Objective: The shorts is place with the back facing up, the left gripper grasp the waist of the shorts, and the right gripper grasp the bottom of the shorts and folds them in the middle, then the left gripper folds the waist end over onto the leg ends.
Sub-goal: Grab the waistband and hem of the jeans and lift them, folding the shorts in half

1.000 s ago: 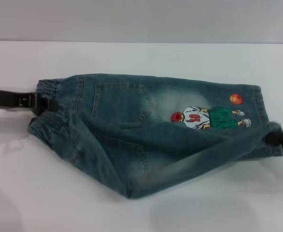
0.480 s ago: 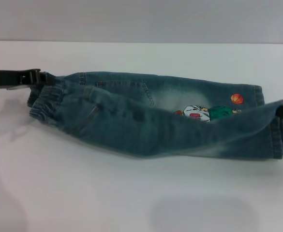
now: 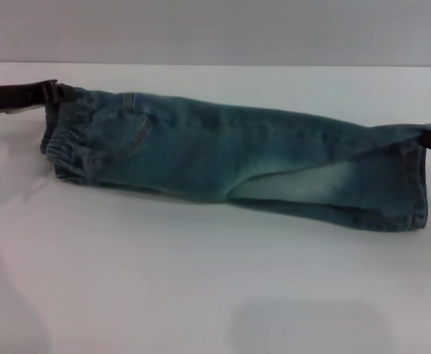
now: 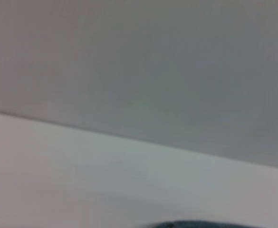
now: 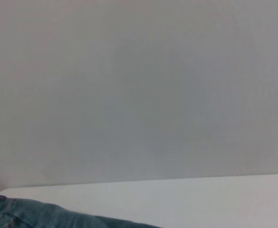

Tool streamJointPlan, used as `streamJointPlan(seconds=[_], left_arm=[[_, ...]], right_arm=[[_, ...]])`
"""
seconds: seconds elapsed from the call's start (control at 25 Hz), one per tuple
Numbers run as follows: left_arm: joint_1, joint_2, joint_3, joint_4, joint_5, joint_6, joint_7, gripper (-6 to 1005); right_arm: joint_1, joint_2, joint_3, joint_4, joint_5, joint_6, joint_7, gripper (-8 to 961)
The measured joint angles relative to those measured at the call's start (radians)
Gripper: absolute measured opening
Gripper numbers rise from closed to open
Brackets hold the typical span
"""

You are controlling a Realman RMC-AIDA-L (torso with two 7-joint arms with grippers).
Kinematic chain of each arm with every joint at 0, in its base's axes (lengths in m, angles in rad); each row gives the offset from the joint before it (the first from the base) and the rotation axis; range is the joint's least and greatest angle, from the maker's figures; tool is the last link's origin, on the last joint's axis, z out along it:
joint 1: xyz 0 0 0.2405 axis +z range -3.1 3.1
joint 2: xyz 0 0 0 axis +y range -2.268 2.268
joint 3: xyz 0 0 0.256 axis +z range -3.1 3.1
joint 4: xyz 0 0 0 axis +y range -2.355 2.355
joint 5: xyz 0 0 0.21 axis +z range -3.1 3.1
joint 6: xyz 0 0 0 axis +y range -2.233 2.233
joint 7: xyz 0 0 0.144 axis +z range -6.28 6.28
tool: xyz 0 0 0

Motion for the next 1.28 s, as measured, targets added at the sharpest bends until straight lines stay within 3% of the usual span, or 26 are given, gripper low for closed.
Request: streamJointPlan(seconds=[0.28, 0.6, 1.12, 1.28], left_arm=[[-0.002, -0.016, 0.013, -0.007, -0.043, -0.103, 0.033, 48], [0.000, -0.014, 0.045, -0.038, -0.084, -0.185, 0.077, 48], [0.002, -0.013, 0.077, -0.055, -0.084, -0.211, 0.115, 49], [0.006, -0.014, 0.129, -0.050, -0.084, -0.209, 0.115, 49]], right_arm=[[0.044, 0.005, -0.003, 0.070, 0.004, 0.138, -0.004, 0], [0.060, 0.003, -0.012, 0.102, 0.053, 0.203, -0.012, 0], [0.122, 0.004, -0.013, 0.188, 0.054, 0.328, -0.034, 0], [0.127, 0.003, -0.013, 0.190, 0.054, 0.341, -0.035, 0]])
